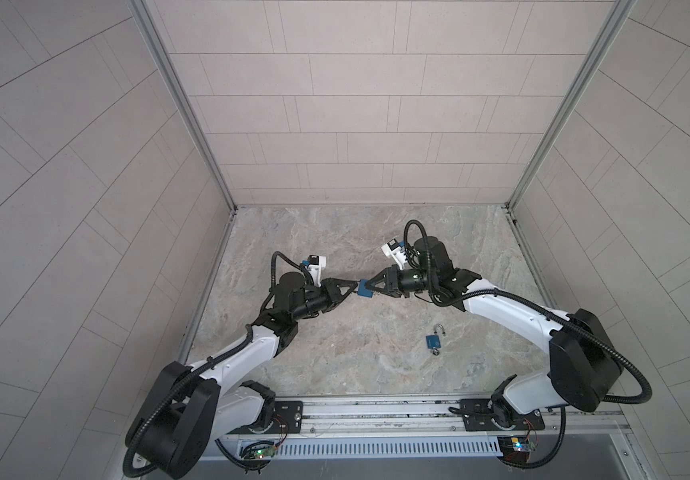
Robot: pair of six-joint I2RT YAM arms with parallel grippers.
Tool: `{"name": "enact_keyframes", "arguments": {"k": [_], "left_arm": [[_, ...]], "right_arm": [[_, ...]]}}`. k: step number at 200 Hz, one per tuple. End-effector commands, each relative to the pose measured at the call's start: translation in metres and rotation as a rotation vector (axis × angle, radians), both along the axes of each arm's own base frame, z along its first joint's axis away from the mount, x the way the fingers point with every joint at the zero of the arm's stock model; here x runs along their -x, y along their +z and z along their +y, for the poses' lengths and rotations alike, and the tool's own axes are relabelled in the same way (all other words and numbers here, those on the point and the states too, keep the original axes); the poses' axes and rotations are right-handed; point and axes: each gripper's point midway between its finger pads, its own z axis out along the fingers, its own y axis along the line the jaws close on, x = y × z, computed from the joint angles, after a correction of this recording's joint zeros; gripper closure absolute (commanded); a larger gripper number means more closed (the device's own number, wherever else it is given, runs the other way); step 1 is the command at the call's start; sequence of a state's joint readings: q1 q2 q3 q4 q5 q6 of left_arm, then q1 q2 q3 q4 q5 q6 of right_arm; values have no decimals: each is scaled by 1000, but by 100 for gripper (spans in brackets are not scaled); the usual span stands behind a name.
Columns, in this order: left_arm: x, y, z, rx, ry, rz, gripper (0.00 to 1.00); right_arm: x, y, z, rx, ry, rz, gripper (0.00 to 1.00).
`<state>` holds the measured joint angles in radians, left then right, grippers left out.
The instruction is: Lock with the key
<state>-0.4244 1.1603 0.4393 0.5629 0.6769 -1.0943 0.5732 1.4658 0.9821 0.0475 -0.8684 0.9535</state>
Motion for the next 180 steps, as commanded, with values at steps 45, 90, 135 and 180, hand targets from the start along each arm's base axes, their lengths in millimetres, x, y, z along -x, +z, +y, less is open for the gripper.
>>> {"name": "enact_keyframes", "arguments": {"k": [45, 90, 135, 180], "left_arm": [[1, 16, -5, 10, -40, -41, 81], [0, 22, -6, 19, -42, -58, 87], [1, 14, 0, -51, -27, -29, 100], [-2, 1, 9, -148, 13, 39, 100]], "right_arm": [[3, 25, 10, -57, 50, -83, 100], [5, 23, 16, -52, 71, -82, 100], [3, 22, 17, -35, 68, -81, 98], [-1, 19, 15, -25, 48, -79, 87]]}}
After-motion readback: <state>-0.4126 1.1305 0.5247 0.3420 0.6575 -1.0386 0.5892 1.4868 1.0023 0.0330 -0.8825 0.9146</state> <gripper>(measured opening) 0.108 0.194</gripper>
